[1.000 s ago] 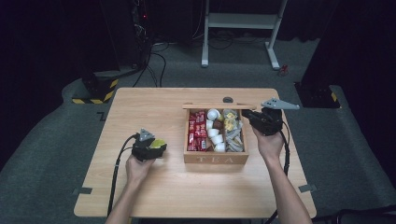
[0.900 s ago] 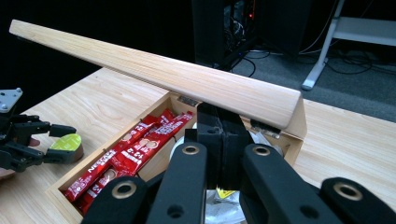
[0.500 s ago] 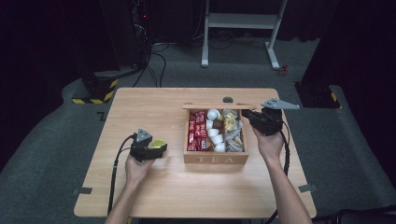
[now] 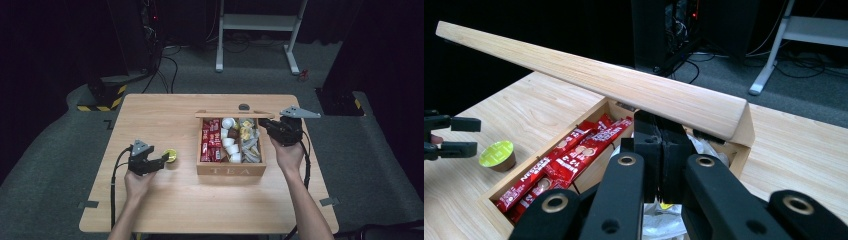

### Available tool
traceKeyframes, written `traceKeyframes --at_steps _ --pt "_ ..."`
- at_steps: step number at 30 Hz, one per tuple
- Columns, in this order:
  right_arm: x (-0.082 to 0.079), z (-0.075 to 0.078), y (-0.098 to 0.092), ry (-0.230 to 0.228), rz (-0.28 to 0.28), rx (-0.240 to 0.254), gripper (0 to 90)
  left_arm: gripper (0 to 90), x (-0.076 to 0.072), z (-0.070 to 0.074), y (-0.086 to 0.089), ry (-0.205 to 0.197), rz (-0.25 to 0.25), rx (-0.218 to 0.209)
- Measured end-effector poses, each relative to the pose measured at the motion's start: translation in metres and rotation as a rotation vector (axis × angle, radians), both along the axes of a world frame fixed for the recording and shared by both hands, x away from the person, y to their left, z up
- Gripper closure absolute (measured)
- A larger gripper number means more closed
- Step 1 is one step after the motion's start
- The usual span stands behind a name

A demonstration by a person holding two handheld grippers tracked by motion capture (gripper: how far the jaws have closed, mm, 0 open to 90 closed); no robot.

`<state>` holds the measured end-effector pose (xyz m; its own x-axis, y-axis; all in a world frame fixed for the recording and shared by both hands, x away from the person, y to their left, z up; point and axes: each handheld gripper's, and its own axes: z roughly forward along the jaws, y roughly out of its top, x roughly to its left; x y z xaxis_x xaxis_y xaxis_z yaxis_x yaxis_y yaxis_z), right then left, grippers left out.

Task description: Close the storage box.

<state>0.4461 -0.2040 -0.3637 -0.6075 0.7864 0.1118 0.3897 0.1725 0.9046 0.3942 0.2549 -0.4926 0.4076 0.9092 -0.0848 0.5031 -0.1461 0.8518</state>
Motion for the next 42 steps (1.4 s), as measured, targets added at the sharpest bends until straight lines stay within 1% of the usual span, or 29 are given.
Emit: traceKeyframes --at_steps 2,4,5,6,8,9,11,12,14,15,16,21,22,23,30,37,42 --pt "-0.001 -0.001 0.000 0.000 0.001 0.000 89.1 29.1 -0.003 -0.001 0.006 -0.004 0.016 -0.003" --pt "-0.002 -0.002 0.000 0.002 0.001 -0.001 89.0 29.4 -0.004 -0.002 0.013 0.002 0.026 -0.006" --pt "-0.002 -0.002 0.000 0.001 0.002 -0.001 89.1 29.6 -0.006 -0.002 0.016 -0.003 0.038 -0.007" --pt "-0.002 -0.002 -0.001 -0.001 0.004 -0.001 89.0 29.7 -0.007 -0.003 0.018 -0.002 0.046 -0.010" --pt "-0.003 -0.003 -0.001 -0.001 0.004 0.001 88.8 30.0 -0.009 -0.005 0.023 0.000 0.062 -0.004" --pt "-0.003 -0.003 -0.001 -0.001 0.004 0.001 88.8 30.4 -0.009 -0.005 0.023 0.000 0.062 -0.004" --pt "-0.004 -0.003 -0.002 0.000 0.006 0.005 88.7 30.6 -0.010 -0.009 0.028 0.018 0.075 0.007" --pt "-0.004 -0.004 -0.002 0.000 0.007 0.007 88.6 30.6 -0.010 -0.009 0.028 0.018 0.075 0.007" --pt "-0.005 -0.004 -0.002 -0.003 0.010 0.004 88.6 30.8 -0.011 -0.012 0.031 0.027 0.085 0.025" --pt "-0.006 -0.004 -0.002 -0.004 0.011 0.005 88.4 30.8 -0.012 -0.015 0.034 0.034 0.092 0.040" --pt "-0.006 -0.004 -0.003 -0.004 0.012 0.006 88.5 30.8 -0.012 -0.016 0.034 0.036 0.094 0.045" --pt "-0.008 -0.005 -0.004 -0.002 0.013 0.005 88.4 30.9 -0.015 -0.023 0.039 0.058 0.114 0.033" --pt "-0.008 -0.005 -0.004 -0.002 0.013 0.005 88.4 30.9 -0.015 -0.023 0.039 0.058 0.114 0.033" --pt "-0.009 -0.006 -0.004 0.000 0.015 -0.001 88.4 30.9 -0.015 -0.026 0.040 0.065 0.117 0.039" --pt "-0.013 -0.008 -0.006 -0.001 0.018 0.001 88.4 31.1 -0.017 -0.034 0.041 0.091 0.128 0.036" --pt "-0.016 -0.011 -0.008 -0.002 0.023 0.004 88.4 31.2 -0.018 -0.034 0.041 0.093 0.137 0.045" --pt "-0.019 -0.015 -0.010 0.001 0.027 0.008 88.4 30.9 -0.017 -0.034 0.042 0.107 0.139 0.039"
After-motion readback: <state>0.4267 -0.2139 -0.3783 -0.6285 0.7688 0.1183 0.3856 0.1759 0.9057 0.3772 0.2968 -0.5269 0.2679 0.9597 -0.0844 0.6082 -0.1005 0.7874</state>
